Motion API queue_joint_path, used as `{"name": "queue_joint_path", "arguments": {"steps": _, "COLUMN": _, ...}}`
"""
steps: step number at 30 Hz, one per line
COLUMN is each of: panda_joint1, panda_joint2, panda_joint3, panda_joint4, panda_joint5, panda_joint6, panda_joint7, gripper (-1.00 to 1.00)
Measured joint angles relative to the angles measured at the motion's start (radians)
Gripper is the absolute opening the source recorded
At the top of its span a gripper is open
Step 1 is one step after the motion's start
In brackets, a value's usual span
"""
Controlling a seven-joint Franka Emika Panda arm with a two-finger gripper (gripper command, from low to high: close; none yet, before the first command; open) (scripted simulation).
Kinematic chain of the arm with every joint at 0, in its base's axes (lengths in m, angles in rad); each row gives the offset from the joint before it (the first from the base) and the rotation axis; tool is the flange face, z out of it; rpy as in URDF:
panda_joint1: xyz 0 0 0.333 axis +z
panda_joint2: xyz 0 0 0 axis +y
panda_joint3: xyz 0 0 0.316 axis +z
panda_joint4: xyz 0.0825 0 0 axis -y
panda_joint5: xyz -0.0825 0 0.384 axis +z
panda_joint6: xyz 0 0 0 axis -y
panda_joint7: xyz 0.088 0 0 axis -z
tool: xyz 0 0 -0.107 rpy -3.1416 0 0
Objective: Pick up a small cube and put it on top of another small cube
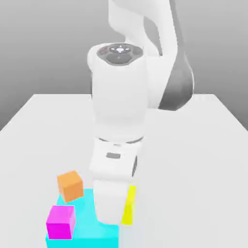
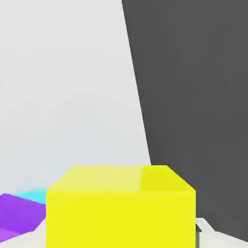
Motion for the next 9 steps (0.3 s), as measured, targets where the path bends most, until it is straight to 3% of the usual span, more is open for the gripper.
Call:
{"name": "queue_joint_path", "arguments": {"steps": 2, "panda_joint1": -0.046, "panda_joint2": -0.004, "panda_joint3": -0.021, "panda_joint4": 0.015, "panda_joint5": 0.001, "panda_joint6": -0.023, "panda_joint7": -0.051, "gripper": -1.00}}
{"name": "queue_joint_path", "arguments": {"steps": 5, "panda_joint1": -0.056, "panda_joint2": 0.061, "panda_joint3": -0.014, "panda_joint4": 0.001, "panda_joint5": 0.041, "panda_joint6": 0.050, "panda_joint7": -0.093, "gripper": -1.00}}
{"name": "queue_joint_path", "arguments": {"steps": 6, "panda_joint1": -0.061, "panda_joint2": 0.087, "panda_joint3": -0.009, "panda_joint4": -0.006, "panda_joint5": 0.056, "panda_joint6": 0.080, "panda_joint7": -0.105, "gripper": 1.00}}
{"name": "queue_joint_path", "arguments": {"steps": 9, "panda_joint1": -0.061, "panda_joint2": 0.087, "panda_joint3": -0.009, "panda_joint4": -0.006, "panda_joint5": 0.056, "panda_joint6": 0.080, "panda_joint7": -0.105, "gripper": 1.00}}
